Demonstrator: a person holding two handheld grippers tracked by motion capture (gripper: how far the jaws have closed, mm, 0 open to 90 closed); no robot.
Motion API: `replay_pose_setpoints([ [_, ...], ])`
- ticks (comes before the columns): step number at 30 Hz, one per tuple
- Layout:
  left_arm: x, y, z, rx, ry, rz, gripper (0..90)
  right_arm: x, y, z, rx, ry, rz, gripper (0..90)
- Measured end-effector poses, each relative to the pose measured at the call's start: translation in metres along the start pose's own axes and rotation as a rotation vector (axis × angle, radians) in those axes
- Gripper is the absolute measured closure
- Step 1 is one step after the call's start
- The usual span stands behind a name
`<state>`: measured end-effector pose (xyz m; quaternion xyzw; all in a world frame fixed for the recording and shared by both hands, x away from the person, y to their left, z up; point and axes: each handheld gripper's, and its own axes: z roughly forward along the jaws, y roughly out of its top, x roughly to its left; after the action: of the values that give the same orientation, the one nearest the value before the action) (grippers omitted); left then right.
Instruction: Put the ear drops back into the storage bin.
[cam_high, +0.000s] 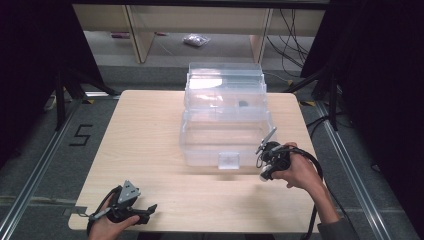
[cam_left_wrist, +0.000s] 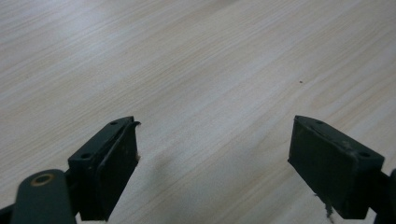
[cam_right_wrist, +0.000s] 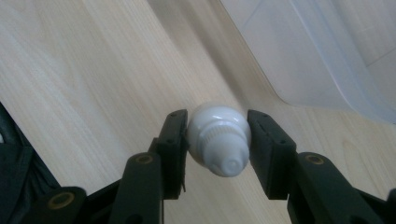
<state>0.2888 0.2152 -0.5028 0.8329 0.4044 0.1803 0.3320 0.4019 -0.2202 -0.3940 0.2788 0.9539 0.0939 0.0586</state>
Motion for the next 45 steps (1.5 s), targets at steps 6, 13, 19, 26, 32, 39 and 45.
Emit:
replay_pose_setpoints([
  [6,0.000,0.000,-0.001,0.005,-0.004,0.006,15.0,0.001,0.001,-0.008,-0.005,0.003,0.009,60.2],
  [13,0.000,0.000,-0.001,0.004,-0.004,0.006,15.0,0.000,0.004,-0.019,0.008,0.020,-0.009,60.2],
  [19,0.000,0.000,-0.001,0.004,-0.003,0.006,15.0,-0.003,0.005,-0.025,-0.002,0.020,-0.011,60.2],
  [26,0.000,0.000,-0.001,0.005,-0.004,0.008,15.0,-0.004,0.005,-0.031,-0.009,0.026,-0.012,60.2],
  [32,0.000,0.000,-0.001,0.005,-0.004,0.007,15.0,-0.004,0.008,-0.038,-0.023,0.035,-0.020,60.2],
  [39,0.000,0.000,0.000,-0.002,0.009,0.001,15.1,-0.006,0.013,-0.047,-0.019,0.028,-0.026,60.2],
  [45,0.000,0.000,0.000,0.000,0.004,0.000,15.0,-0.008,0.018,-0.054,-0.027,0.031,-0.036,60.2],
])
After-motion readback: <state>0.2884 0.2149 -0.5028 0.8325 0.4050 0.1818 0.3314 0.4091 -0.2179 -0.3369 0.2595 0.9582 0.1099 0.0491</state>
